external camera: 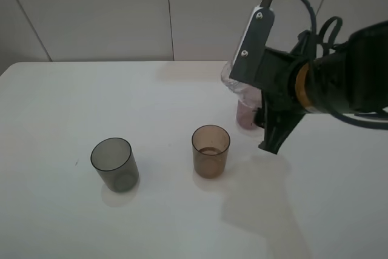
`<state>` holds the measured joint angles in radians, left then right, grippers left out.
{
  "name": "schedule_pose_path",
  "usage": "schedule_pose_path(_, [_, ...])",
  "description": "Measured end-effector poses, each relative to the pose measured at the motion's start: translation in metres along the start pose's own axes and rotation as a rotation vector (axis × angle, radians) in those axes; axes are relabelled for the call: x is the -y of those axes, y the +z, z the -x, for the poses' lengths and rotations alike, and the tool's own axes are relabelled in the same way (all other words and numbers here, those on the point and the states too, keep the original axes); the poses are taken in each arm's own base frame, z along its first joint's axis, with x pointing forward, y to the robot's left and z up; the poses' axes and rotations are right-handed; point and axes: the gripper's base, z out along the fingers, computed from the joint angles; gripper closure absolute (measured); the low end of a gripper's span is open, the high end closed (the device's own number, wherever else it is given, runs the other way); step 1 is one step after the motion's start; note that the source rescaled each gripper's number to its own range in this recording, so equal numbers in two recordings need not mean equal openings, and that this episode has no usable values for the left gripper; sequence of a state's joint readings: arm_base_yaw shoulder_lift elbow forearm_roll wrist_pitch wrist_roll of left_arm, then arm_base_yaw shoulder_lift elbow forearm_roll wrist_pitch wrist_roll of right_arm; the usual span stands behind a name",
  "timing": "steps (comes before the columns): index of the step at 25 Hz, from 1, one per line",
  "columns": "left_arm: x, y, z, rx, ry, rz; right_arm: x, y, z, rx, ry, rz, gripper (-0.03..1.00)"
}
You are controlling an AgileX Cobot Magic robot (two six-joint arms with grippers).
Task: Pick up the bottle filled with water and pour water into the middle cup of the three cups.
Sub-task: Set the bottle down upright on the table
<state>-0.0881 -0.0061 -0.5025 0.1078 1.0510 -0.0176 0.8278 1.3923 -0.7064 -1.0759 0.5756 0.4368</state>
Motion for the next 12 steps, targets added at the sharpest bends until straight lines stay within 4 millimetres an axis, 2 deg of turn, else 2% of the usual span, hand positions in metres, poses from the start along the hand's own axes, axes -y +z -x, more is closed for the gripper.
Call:
schedule_pose_path(5, [0.000, 0.000, 0.000, 0.000, 0.000, 0.000, 0.005, 0.008, -0.025, 0.014, 0.295, 0.111, 0.95])
schedule_pose_path(12, [0.000, 0.000, 0.000, 0.000, 0.000, 0.000, -0.015, 0.024, -0.062, 0.117, 0.510, 0.243, 0.95])
